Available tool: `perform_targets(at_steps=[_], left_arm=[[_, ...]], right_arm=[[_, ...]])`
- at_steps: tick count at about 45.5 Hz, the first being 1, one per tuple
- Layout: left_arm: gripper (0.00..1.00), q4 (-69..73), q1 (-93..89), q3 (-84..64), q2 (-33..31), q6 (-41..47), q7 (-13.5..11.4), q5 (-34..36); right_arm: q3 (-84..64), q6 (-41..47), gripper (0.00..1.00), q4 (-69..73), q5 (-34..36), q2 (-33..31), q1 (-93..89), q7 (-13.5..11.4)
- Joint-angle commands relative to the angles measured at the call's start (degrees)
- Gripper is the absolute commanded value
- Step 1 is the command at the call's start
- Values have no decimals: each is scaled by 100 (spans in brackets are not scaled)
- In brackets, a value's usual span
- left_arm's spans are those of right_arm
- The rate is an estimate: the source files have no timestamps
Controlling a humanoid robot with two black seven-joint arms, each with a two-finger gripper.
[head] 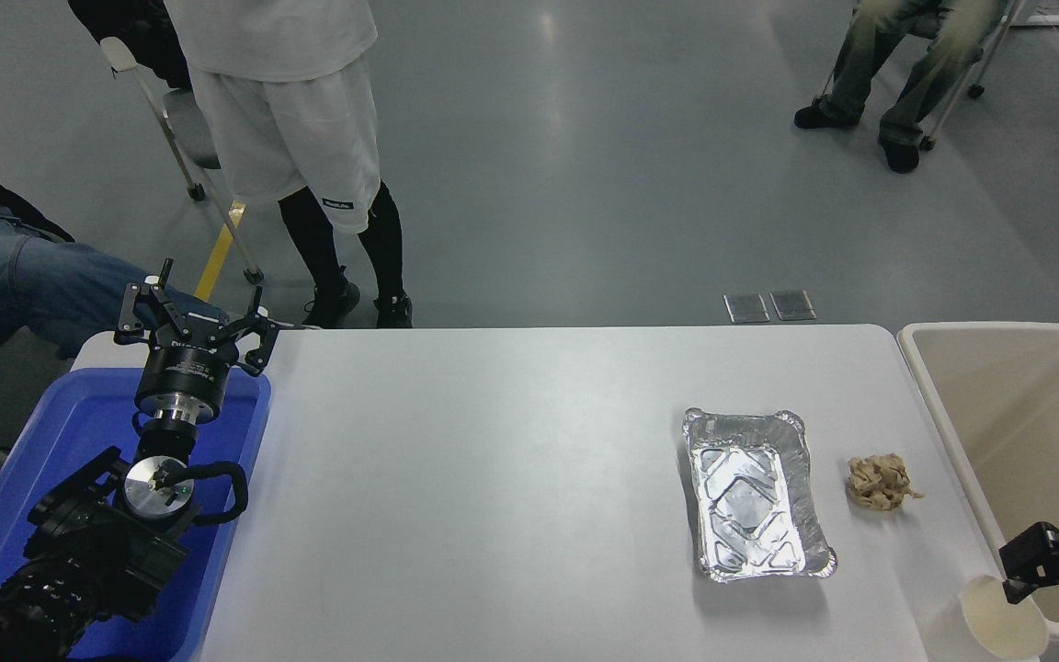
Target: Pick up paper cup place in dustbin
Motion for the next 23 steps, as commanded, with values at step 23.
perform_targets(at_steps=[23], left_arm=[[99,0,0,0,1,-8,-1,0]], right_arm=[[331,-641,100,-40,443,-102,-556,-110]])
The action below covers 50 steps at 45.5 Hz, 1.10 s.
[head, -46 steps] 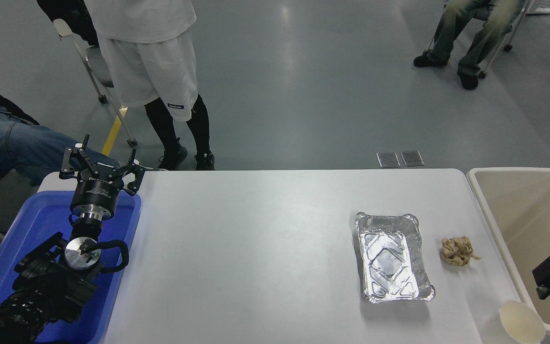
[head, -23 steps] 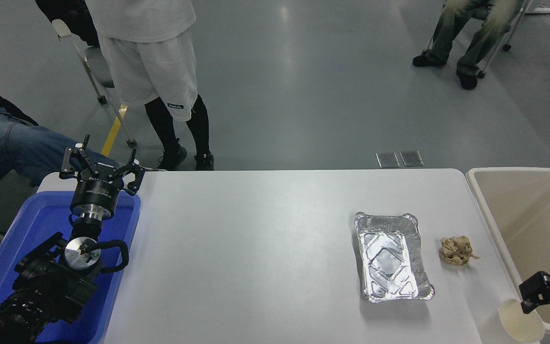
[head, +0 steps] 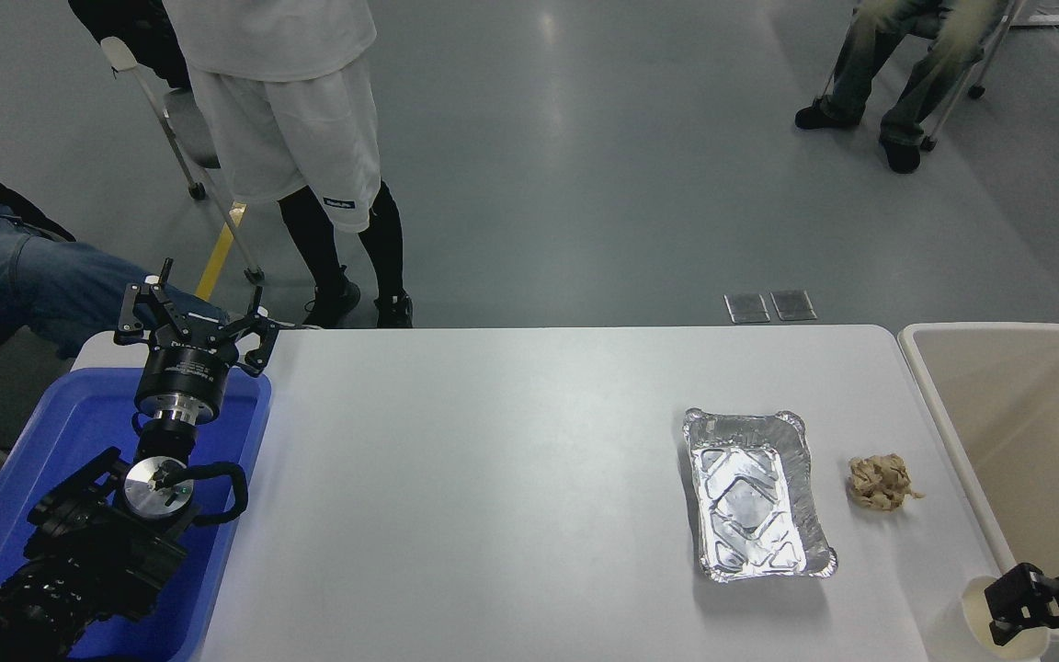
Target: Pick up paper cup place in dustbin
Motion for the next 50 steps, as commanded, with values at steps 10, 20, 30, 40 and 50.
perform_targets(at_steps=[10,20,30,40,50], left_arm=[[99,-1,0,0,-6,0,1,0],[99,-1,0,0,3,0,1,0],[99,-1,0,0,3,-8,1,0],[99,-1,0,0,3,0,1,0],[99,-1,0,0,-6,-8,1,9]], right_arm=[[72,-472,100,-35,264,-58,-66,-10],[-113,-437,53,-17,606,-137,-84,-10],[-271,-385,0,35,774,-208,-93,-18],[-262,-200,0,80,1037,-199,-93,-19],[-262,-174,0,62,1442,-190,-66,-124]])
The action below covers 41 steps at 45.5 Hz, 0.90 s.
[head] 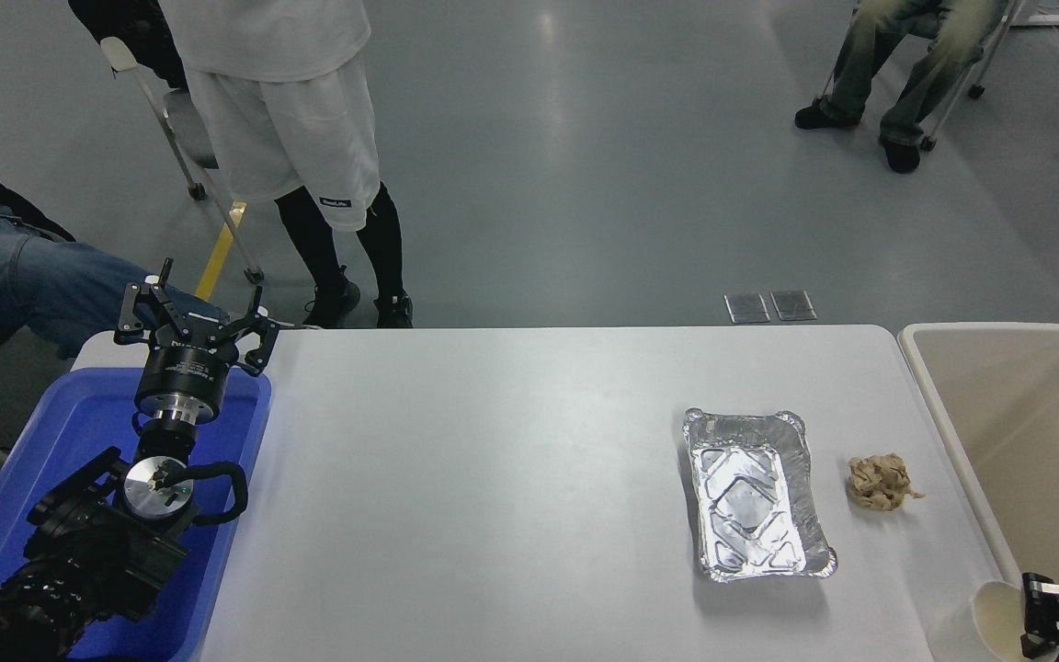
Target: Pick up paper cup place in dustbin
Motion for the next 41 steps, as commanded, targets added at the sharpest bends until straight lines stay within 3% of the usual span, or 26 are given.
perform_targets(at_steps=[1,18,33,41], left_arm=[[99,0,0,0,3,-5,0,9],[99,0,0,0,3,-5,0,9],[99,0,0,0,3,-5,0,9],[99,0,0,0,3,-5,0,9]], right_arm=[[-10,68,0,2,326,-6,33,-77],[17,525,0,19,247,-33,912,-147],[-1,525,0,37,125,248,2107,-1131],[-623,525,0,37,63,678,2923,-1167]])
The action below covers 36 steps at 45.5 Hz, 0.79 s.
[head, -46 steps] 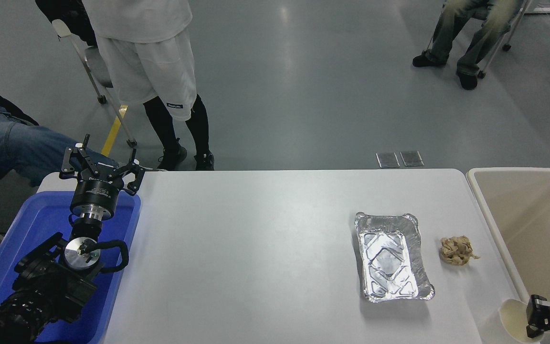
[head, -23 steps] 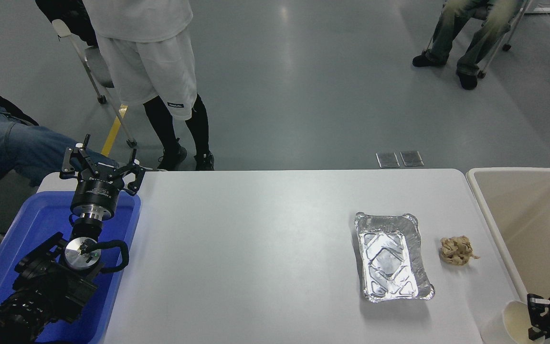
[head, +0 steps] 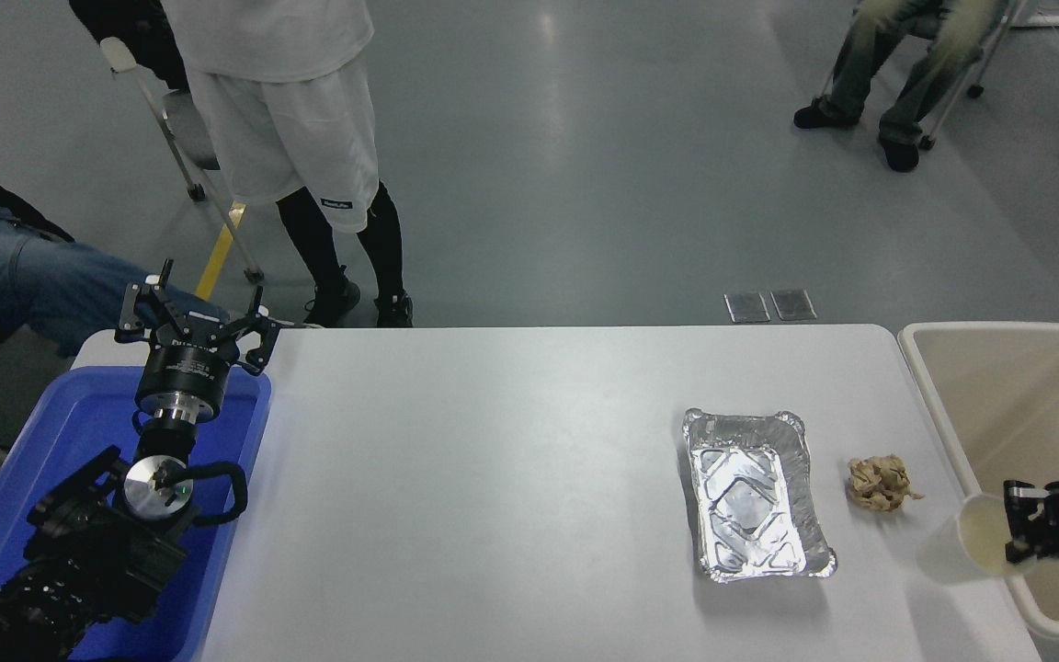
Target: Pick up paper cup place in dustbin
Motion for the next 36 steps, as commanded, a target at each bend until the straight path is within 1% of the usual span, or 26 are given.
perform_targets(at_steps=[1,9,18,27,36], left_arm=[[99,0,0,0,1,0,8,0],[99,0,0,0,1,0,8,0],[99,0,0,0,1,0,8,0],[99,0,0,0,1,0,8,0],[99,0,0,0,1,0,8,0]], right_arm=[[-789,18,0,23,-27,566,1279,-243],[-1055,18,0,287,-18,866,2028,-243],[-1152,18,0,296,-9,981,2880,-234],[-1433,18,0,304,9,1244,3584,-216],[-1442,18,0,427,88,1297,4023,-216]])
